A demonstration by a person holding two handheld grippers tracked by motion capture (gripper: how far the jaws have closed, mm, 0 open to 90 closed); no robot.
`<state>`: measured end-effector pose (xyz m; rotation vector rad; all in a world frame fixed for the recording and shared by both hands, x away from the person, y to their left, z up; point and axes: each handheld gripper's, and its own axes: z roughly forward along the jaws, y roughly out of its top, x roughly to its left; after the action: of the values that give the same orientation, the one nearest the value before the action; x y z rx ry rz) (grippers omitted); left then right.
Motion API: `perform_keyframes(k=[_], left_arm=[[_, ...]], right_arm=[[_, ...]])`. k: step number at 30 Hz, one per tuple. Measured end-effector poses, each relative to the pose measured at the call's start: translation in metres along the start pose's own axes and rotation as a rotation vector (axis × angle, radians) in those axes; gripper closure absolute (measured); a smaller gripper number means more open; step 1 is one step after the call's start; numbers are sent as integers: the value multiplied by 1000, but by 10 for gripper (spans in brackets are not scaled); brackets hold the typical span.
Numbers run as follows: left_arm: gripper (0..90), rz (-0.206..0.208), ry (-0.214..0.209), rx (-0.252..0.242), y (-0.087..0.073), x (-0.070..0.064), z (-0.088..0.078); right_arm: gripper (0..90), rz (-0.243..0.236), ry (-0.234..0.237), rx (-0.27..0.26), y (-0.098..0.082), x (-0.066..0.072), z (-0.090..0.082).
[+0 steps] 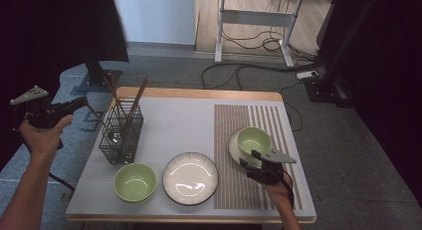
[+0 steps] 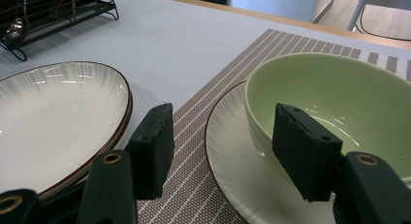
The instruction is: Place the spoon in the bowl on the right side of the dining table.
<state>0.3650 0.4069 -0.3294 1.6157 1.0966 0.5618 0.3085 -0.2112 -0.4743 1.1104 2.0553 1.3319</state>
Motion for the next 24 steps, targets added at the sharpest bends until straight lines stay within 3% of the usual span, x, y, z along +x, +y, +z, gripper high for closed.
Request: perform_keyframes(k=[24], left_arm=[[900, 24, -16, -14, 12, -8, -15]], right_arm=[[406, -12, -1, 7, 0, 0, 1]])
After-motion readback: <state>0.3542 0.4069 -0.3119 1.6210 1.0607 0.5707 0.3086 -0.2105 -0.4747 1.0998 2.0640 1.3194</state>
